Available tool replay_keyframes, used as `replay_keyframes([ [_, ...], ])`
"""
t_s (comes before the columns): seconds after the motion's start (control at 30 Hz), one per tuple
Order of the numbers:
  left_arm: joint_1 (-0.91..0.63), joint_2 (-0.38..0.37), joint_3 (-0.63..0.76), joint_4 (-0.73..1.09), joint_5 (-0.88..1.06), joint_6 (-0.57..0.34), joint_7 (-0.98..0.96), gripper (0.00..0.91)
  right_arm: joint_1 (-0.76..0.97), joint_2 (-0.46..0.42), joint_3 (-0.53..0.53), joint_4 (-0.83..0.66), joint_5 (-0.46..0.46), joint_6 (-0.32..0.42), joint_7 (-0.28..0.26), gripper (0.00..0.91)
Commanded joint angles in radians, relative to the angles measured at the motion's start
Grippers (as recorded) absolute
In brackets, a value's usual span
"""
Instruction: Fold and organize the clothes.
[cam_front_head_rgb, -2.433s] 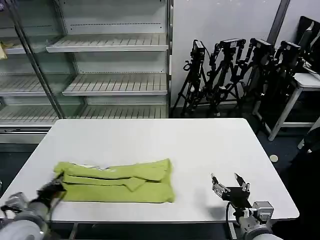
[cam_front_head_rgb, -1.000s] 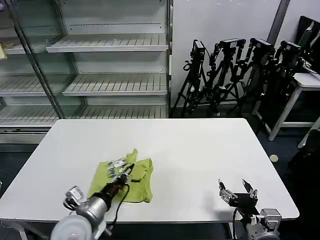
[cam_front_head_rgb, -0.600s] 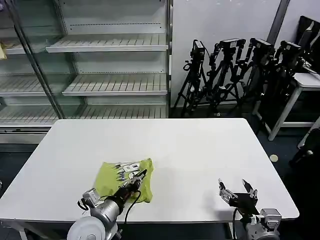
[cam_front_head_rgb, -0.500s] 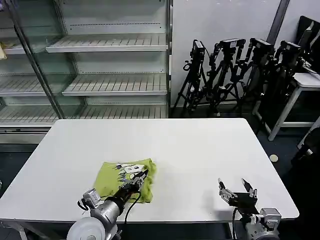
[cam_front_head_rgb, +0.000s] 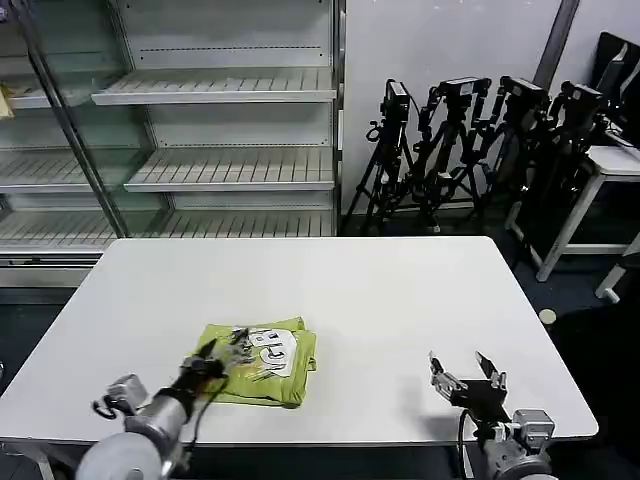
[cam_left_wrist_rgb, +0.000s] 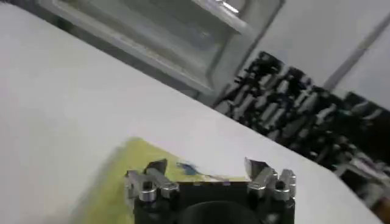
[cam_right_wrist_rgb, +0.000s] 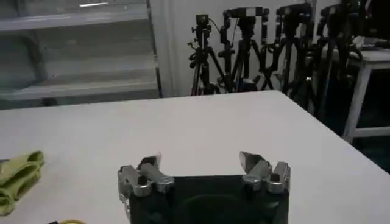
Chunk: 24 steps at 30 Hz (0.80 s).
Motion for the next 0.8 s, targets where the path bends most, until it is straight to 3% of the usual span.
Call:
replay_keyframes([
  [0.03,0.072,0.069,-0.223,0.042,-0.085,0.054,-0.012,0.907,0.027,0.01,-0.026,-0.019,-0.003,0.002,0.001,0.907],
  [0.37,0.039,0.024,-0.126,0.069,-0.128,0.181,0.058,0.907,-0.009,0.025,-0.014,0.001,-0.015,0.005,-0.001,0.907],
  [0.8,-0.031,0.014,-0.034,0.156,-0.117,0.187,0.18,0.907,-0.066,0.035,0.035,0.038,-0.015,0.008,-0.009,0.907],
])
